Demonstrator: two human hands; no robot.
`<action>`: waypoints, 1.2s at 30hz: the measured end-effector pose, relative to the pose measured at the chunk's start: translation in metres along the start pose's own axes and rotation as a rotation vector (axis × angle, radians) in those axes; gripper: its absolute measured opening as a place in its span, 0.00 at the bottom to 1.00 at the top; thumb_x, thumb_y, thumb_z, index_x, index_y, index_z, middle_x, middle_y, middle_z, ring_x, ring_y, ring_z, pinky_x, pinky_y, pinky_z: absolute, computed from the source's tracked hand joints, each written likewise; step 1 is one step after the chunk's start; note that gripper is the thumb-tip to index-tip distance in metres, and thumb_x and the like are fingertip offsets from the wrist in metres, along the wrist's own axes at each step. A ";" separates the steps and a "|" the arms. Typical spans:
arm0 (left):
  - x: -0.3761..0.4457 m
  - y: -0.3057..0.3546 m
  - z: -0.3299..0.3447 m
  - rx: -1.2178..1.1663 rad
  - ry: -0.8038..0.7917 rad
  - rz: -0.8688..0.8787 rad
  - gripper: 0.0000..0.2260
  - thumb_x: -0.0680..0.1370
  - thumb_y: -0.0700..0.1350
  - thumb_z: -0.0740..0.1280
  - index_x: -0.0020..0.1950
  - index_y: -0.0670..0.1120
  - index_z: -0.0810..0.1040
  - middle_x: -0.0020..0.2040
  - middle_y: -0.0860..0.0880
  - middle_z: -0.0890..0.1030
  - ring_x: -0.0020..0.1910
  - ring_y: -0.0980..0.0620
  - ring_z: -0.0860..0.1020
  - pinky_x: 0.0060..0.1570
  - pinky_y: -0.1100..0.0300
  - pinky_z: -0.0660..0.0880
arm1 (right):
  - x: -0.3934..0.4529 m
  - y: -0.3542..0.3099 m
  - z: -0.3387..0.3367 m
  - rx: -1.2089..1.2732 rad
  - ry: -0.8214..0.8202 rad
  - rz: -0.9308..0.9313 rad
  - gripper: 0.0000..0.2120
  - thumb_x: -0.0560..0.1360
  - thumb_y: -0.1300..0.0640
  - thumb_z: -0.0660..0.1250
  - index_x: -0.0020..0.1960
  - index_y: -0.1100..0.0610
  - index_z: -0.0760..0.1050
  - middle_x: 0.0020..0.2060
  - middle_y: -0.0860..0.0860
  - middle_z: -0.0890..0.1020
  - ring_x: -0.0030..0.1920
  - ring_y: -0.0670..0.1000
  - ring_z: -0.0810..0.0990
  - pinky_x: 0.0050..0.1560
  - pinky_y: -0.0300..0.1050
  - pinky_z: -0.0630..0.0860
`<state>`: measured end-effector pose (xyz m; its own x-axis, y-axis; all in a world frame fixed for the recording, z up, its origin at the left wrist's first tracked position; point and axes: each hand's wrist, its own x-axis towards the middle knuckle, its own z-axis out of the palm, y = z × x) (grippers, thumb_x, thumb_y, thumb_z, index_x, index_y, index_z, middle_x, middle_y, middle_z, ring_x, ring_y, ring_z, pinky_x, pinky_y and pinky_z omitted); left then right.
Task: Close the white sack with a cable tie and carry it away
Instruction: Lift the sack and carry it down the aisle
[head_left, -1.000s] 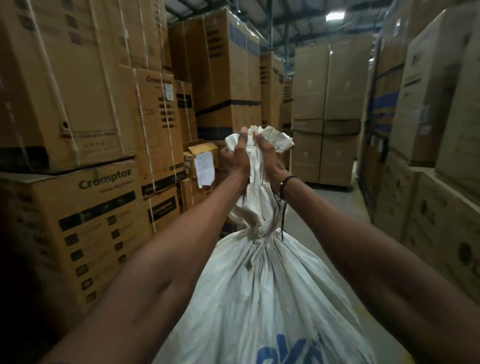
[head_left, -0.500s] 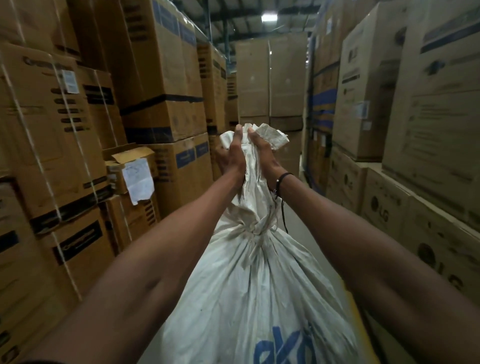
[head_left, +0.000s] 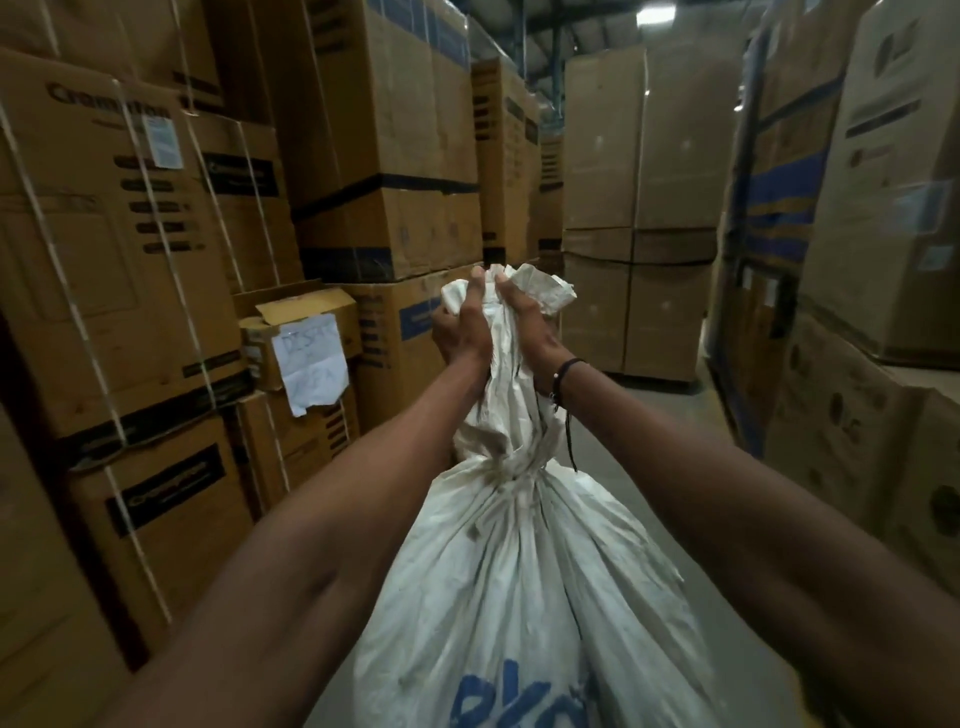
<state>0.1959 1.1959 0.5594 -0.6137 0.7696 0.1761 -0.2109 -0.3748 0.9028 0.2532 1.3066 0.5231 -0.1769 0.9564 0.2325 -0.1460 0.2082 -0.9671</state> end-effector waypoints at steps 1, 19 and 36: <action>0.016 -0.008 0.010 0.007 0.025 -0.001 0.16 0.79 0.57 0.72 0.41 0.55 0.67 0.42 0.57 0.73 0.52 0.49 0.76 0.55 0.54 0.71 | 0.014 0.000 -0.001 -0.007 -0.023 0.002 0.44 0.57 0.14 0.71 0.61 0.42 0.85 0.57 0.49 0.90 0.59 0.56 0.88 0.69 0.63 0.80; 0.315 -0.176 0.094 0.092 0.300 0.007 0.18 0.80 0.56 0.72 0.62 0.48 0.73 0.52 0.52 0.76 0.55 0.50 0.76 0.54 0.58 0.69 | 0.317 0.144 0.018 0.150 -0.344 0.159 0.34 0.65 0.24 0.74 0.60 0.46 0.85 0.53 0.50 0.91 0.56 0.55 0.90 0.67 0.61 0.82; 0.562 -0.351 0.082 0.207 0.660 0.007 0.17 0.72 0.63 0.76 0.49 0.51 0.83 0.49 0.49 0.87 0.50 0.47 0.86 0.57 0.44 0.83 | 0.559 0.331 0.085 0.135 -0.667 0.439 0.48 0.55 0.21 0.79 0.64 0.50 0.84 0.54 0.53 0.91 0.57 0.58 0.90 0.69 0.62 0.81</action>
<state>-0.0121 1.8025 0.3733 -0.9630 0.2673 -0.0343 -0.0962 -0.2221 0.9703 0.0231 1.8922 0.3419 -0.7821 0.6129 -0.1121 -0.0370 -0.2253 -0.9736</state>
